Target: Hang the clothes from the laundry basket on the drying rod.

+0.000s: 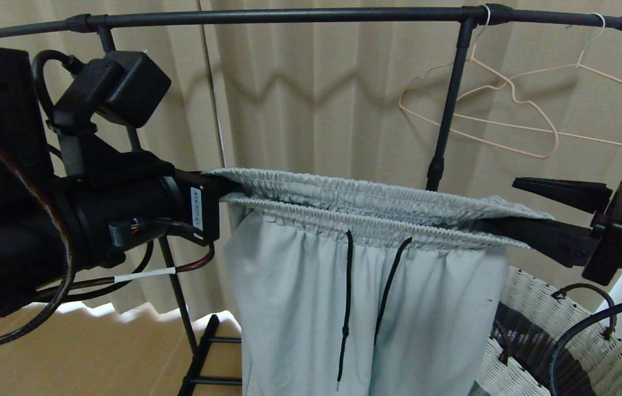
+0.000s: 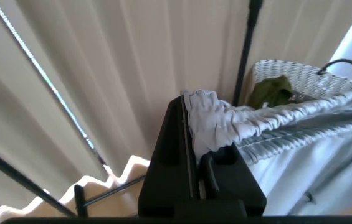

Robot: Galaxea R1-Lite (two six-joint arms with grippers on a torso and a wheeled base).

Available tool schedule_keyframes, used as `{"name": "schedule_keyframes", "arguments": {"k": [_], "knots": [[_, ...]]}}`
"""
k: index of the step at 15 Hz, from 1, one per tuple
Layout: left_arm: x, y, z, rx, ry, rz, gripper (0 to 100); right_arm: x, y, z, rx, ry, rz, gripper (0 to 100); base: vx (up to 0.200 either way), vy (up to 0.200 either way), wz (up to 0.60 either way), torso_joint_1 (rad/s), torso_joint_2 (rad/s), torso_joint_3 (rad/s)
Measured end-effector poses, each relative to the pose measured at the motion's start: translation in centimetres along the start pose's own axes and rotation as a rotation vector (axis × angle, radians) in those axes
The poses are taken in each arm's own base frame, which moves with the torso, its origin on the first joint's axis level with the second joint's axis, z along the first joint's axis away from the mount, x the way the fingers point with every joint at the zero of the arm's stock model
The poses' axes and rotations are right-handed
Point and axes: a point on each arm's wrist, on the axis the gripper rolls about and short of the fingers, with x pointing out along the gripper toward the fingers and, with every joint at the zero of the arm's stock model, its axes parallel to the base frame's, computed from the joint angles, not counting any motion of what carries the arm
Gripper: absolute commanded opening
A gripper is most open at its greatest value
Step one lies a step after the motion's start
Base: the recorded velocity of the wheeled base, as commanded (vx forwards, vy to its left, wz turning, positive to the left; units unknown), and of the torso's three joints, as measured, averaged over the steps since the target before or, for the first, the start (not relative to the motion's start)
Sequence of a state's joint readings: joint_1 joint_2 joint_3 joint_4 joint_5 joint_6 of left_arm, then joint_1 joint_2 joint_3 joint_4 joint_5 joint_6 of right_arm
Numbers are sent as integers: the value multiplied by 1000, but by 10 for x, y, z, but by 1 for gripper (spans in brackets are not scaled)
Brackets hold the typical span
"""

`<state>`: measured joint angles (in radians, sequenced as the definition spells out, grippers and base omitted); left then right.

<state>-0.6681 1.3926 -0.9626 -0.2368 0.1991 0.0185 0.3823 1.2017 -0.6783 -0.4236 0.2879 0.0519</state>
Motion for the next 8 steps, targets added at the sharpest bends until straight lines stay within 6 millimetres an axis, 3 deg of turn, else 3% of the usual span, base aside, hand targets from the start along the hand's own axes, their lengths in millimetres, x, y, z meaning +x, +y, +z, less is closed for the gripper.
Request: {"name": "schedule_keyframes", "arguments": {"k": [8], "knots": [[9,20,-5,-13,29,88,0,-11,4,-3,-2,-8,1,100,0,0,0,0,0,0]]}}
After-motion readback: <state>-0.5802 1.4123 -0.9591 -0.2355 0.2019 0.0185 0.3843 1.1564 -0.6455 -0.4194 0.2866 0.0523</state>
